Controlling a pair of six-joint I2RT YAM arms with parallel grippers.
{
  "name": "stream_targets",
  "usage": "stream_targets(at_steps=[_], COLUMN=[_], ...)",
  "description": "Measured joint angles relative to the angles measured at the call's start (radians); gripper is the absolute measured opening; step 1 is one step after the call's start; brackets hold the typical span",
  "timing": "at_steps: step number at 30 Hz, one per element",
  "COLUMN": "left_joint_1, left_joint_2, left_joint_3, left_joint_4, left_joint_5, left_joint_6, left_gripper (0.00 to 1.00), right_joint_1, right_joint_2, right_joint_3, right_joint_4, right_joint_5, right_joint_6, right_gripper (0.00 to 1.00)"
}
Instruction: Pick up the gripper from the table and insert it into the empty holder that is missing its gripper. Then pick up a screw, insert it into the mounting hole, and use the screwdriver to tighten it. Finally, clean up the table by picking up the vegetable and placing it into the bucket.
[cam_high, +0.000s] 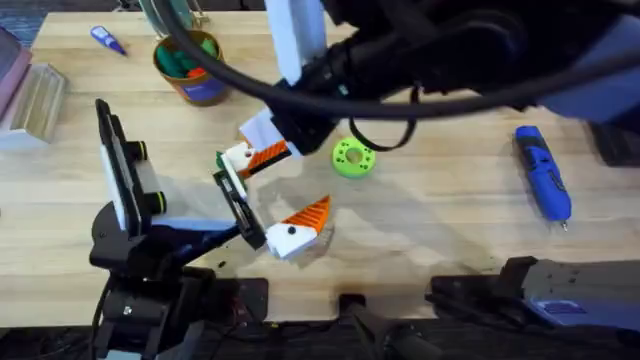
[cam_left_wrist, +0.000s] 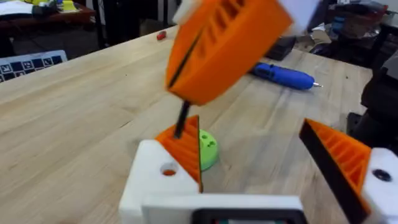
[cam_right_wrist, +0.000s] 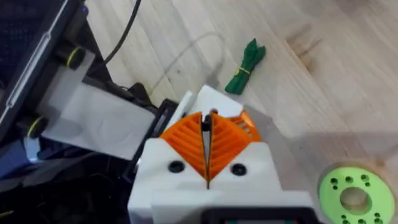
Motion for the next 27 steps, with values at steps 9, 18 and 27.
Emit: stream_targets(at_steps=[9, 18, 27], left_joint_1=[0.0, 0.0, 0.0], left_joint_2=[0.0, 0.0, 0.0], left_joint_3=[0.0, 0.0, 0.0], left_joint_4=[0.0, 0.0, 0.0], left_joint_5=[0.0, 0.0, 0.0], left_joint_6=[0.0, 0.0, 0.0], left_gripper=[0.985, 0.985, 0.985], right_joint_1=[0.0, 0.0, 0.0], right_joint_2=[0.074, 0.084, 0.084], right_joint_3=[0.046, 0.046, 0.046], right_joint_4=[-0.048, -0.066, -0.048], right_joint_5=[0.0, -0.001, -0.001], right_joint_6=[0.001, 0.003, 0.004], right_gripper=[0.007, 0.007, 0.007])
